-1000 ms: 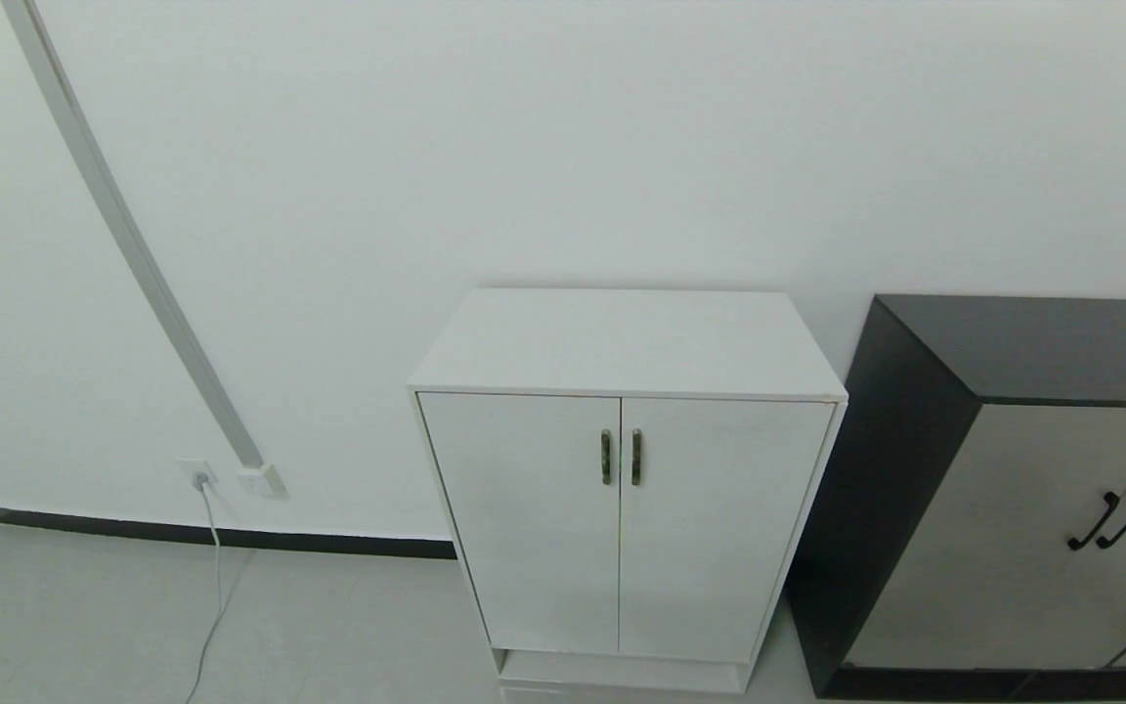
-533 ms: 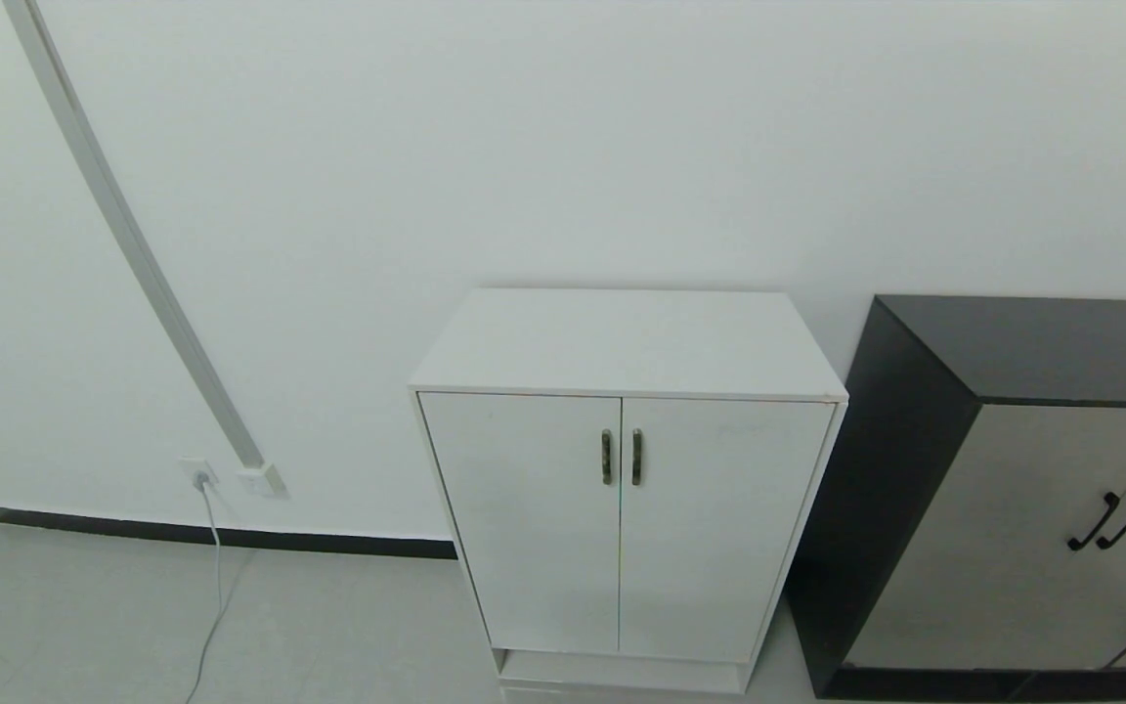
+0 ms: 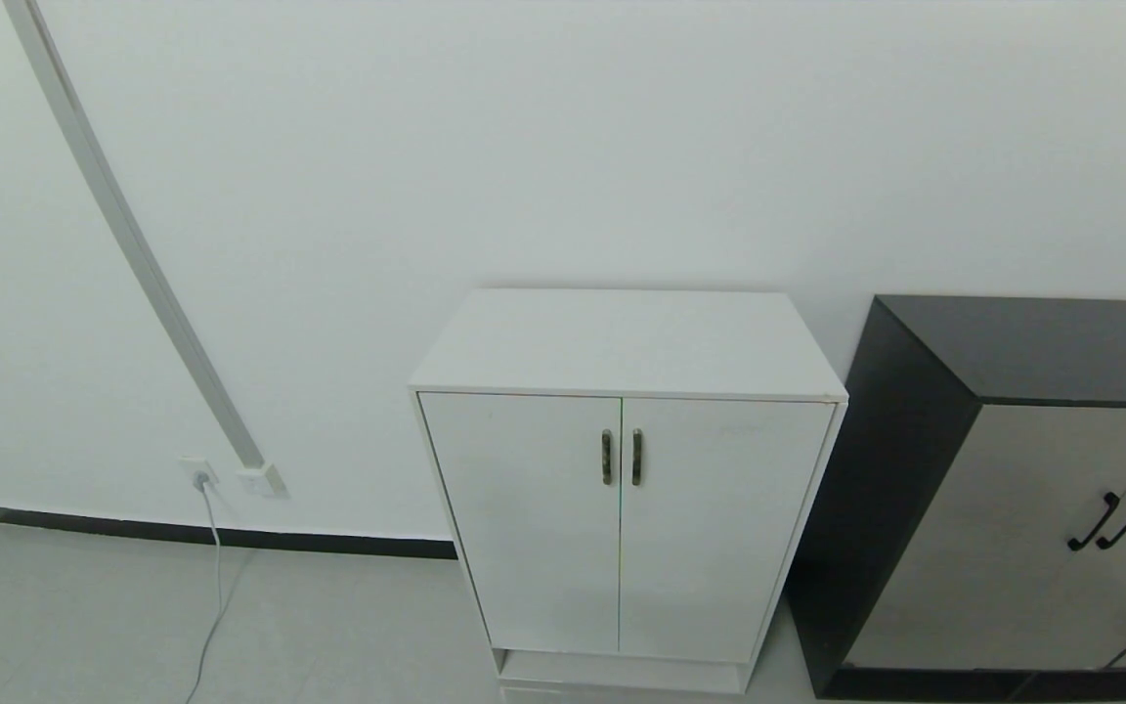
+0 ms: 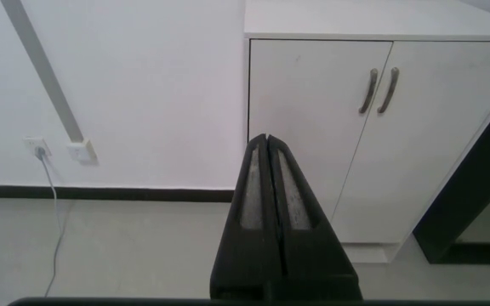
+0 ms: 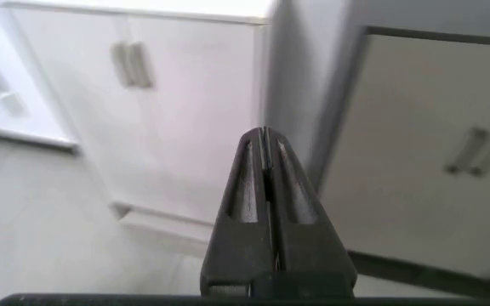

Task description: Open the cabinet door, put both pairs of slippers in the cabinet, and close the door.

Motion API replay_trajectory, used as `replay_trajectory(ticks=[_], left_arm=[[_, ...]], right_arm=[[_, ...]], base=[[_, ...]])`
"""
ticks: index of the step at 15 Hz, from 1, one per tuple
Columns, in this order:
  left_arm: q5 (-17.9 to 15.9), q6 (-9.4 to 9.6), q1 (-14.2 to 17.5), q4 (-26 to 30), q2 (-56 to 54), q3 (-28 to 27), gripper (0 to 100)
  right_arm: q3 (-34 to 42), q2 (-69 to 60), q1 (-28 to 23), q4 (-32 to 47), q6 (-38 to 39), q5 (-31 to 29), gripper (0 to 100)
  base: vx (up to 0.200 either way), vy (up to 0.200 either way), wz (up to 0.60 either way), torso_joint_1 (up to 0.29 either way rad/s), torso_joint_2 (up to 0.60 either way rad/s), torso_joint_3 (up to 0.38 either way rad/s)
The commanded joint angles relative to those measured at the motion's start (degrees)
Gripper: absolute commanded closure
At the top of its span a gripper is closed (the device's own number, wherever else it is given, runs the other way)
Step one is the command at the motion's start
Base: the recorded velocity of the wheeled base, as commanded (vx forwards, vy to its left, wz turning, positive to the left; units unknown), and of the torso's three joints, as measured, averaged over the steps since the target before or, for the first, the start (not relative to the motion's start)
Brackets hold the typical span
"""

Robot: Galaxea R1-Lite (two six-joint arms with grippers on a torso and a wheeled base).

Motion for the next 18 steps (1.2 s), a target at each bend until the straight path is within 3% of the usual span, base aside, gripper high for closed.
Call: replay_trajectory(ticks=[1,3,5,8,13,18], left_arm=[[-0.04,0.00,0.01,-0.01,-0.01,0.01,100],[-0.04,0.00,0.01,-0.01,-0.01,0.01,100],[-0.04,0.00,0.01,-0.01,-0.01,0.01,100],[-0.04,0.00,0.01,-0.01,-0.01,0.01,100],[0.04,-0.09,0.01,-0.01,-0.01,0.01,100],[0.13,-0.18,0.01,-0.01,-0.01,0.01,100]], right_arm=[[0.27,0.60,0.05,1.36,-1.41,1.19,100],[0.27,0.86,-0.57,1.54,-1.41,1.19,100],[0.27,2.88,-8.92,1.54,-1.05,0.92,100],[0.27,1.65,-12.61,1.45,-1.05,0.92,100],[0.53,-5.21,-10.59,1.10,-0.53,0.92,100],[0.53,-5.12,-10.59,1.01,5.36,-0.48,100]], base=[[0.000,0.000,0.00,0.000,0.00,0.000],[0.000,0.000,0.00,0.000,0.00,0.000],[0.000,0.000,0.00,0.000,0.00,0.000],[0.000,0.000,0.00,0.000,0.00,0.000],[0.000,0.000,0.00,0.000,0.00,0.000],[0.000,0.000,0.00,0.000,0.00,0.000]])
